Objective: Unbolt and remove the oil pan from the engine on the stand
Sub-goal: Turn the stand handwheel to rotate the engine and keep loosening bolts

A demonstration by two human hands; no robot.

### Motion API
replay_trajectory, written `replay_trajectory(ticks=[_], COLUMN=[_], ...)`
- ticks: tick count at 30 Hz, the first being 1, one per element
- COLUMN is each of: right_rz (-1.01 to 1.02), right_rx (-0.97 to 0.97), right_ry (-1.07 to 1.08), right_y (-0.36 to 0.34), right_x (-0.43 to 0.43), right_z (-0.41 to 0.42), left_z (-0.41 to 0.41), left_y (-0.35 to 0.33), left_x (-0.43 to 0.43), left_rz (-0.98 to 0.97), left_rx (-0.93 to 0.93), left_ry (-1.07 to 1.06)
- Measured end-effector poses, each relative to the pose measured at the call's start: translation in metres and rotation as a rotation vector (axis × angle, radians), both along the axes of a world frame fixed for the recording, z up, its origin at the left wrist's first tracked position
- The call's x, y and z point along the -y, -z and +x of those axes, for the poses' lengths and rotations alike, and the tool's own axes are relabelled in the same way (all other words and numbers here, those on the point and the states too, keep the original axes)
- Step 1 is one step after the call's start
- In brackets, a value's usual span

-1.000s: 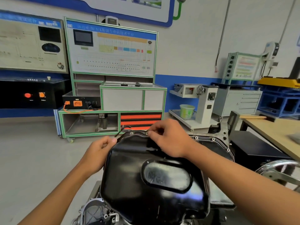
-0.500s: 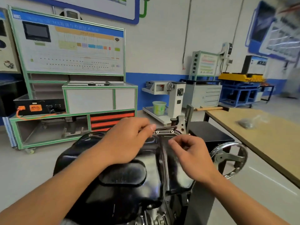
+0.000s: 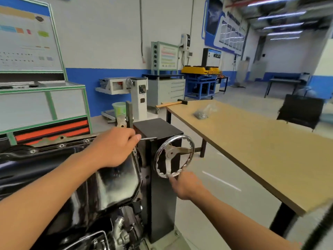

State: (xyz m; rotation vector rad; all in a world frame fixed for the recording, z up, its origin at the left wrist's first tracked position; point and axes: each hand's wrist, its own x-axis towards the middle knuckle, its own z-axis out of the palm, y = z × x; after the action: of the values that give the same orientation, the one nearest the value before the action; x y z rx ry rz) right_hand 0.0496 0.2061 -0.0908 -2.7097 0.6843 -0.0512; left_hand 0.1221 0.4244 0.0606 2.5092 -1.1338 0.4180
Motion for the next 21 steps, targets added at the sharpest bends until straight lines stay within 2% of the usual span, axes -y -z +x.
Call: replay_trajectory(ticks=[3, 6, 10, 15, 18, 21], right_rz=[-0.001, 0.042, 0.247, 0.425, 0.452, 0.412], right_rx=[-0.077, -0.004, 0.215, 0.472, 0.474, 0.384], right_ry=[-0.046, 0.002, 0.000, 0.035, -0.002, -0.046], right_y=[0.022, 0.027, 0.019, -0.038, -0.039, 0.004], right_x=[-0.008, -0.010, -0.027, -0.019, -0.019, -0.028], right_z=[0.013, 0.023, 0.026, 0.028, 0.024, 0.022], left_z=[0.008, 0.010, 0.018, 0.017, 0.014, 0.016], left_y=[0.014, 0.013, 0.002, 0.004, 0.005, 0.001], left_x=[-0.009, -0.009, -0.004, -0.009, -0.010, -0.011], left_rz=[0.045, 0.042, -0.038, -0.063, -0.040, -0.060], left_rx=[-0.052, -0.069, -0.075, -0.076, -0.074, -0.088], left_ry=[0.010, 0.036, 0.021, 0.027, 0.021, 0.016])
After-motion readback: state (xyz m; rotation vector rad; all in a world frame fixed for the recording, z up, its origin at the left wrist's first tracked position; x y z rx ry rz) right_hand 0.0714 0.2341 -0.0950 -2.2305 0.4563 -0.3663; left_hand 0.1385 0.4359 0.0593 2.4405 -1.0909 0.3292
